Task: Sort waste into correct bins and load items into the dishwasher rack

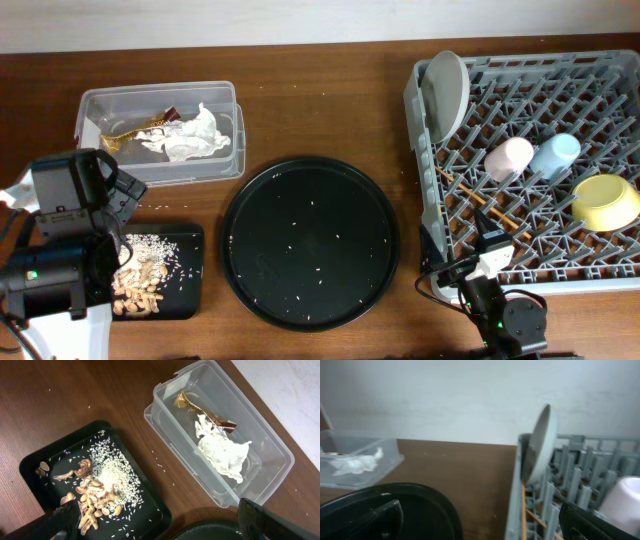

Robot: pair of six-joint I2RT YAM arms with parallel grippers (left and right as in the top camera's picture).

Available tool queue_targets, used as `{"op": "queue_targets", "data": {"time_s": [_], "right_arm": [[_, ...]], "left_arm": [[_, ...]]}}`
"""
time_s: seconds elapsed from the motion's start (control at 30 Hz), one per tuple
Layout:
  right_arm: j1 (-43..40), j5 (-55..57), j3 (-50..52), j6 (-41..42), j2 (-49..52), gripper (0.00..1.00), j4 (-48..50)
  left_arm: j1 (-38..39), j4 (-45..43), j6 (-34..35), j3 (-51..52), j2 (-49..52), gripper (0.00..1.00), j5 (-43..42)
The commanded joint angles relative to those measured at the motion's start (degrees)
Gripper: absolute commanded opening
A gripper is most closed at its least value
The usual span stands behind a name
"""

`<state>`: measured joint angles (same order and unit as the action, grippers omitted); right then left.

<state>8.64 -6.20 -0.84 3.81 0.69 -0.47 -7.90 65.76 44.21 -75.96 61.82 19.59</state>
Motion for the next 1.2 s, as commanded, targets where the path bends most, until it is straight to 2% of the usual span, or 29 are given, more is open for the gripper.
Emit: {"op": "queue_targets", "data": {"time_s": [0.0, 1.07, 1.17], "right_arm": [[-0.5, 6.4, 0.5, -0.4, -0.5, 0.98, -4.2], [-0.8, 8.0, 0.5, -0.6, -0.5, 0.98, -4.1], [-0.8, 8.0, 0.5, -0.6, -0.5, 0.98, -4.1]], "left_arm": [[-0.2, -0.1, -0.1, -0.2, -0.1, 0.99, 0.8], [0.0, -0.1, -0.1, -0.2, 0.0, 0.99, 0.8], [0.0, 2.0, -0.1, -0.2, 0.9, 0.99, 0.8]]}}
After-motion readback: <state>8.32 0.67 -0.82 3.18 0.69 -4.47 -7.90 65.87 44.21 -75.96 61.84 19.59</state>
